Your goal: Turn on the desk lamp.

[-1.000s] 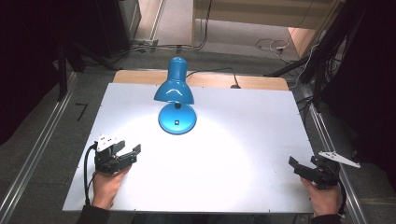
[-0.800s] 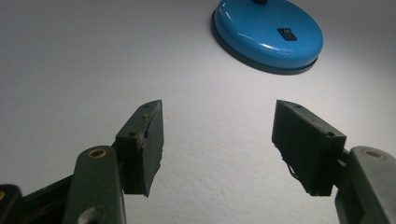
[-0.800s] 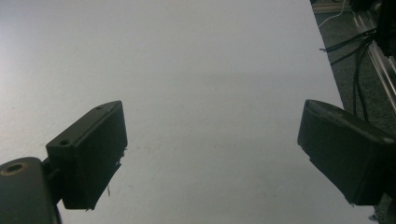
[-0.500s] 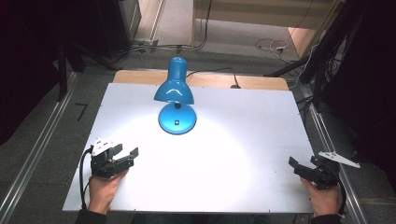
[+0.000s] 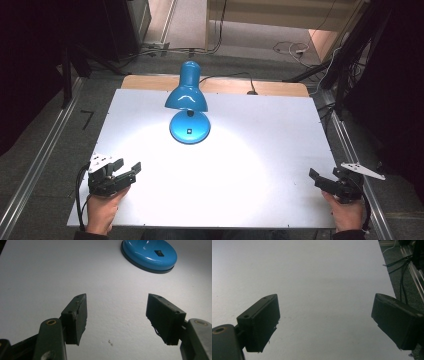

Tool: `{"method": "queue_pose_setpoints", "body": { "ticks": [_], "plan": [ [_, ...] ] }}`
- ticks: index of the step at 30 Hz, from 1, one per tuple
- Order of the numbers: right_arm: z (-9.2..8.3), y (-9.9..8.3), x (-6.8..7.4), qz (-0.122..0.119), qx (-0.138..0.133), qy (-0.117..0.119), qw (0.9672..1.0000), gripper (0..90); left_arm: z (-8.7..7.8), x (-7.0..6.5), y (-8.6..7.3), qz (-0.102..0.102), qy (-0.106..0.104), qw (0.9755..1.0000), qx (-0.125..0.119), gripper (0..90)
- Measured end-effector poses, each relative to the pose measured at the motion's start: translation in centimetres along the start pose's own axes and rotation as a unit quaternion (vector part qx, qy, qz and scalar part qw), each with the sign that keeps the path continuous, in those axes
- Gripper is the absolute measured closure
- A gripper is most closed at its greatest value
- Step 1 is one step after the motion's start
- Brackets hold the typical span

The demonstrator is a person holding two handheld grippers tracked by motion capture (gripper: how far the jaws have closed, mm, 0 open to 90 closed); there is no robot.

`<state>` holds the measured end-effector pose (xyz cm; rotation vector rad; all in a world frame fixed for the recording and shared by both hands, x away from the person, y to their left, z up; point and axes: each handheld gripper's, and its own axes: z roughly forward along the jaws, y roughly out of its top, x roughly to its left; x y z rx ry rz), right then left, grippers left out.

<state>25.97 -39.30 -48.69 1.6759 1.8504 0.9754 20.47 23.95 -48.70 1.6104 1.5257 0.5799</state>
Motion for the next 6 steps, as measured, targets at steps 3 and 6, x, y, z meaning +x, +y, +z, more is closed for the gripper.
{"method": "queue_pose_setpoints", "body": {
  "ticks": [3, 6],
  "plan": [
    [0.2, -0.1, 0.0, -0.008, 0.005, -0.005, 0.9999, 6.8, 0.0, 0.6, -0.3, -0.004, 0.005, 1.0000, 0.007, 30.6],
    [1.1, -0.4, -0.3, -0.027, 0.029, -0.020, 0.9990, 6.8, 0.4, 1.2, -0.4, -0.019, 0.006, 0.9996, 0.019, 23.1]
  ]
}}
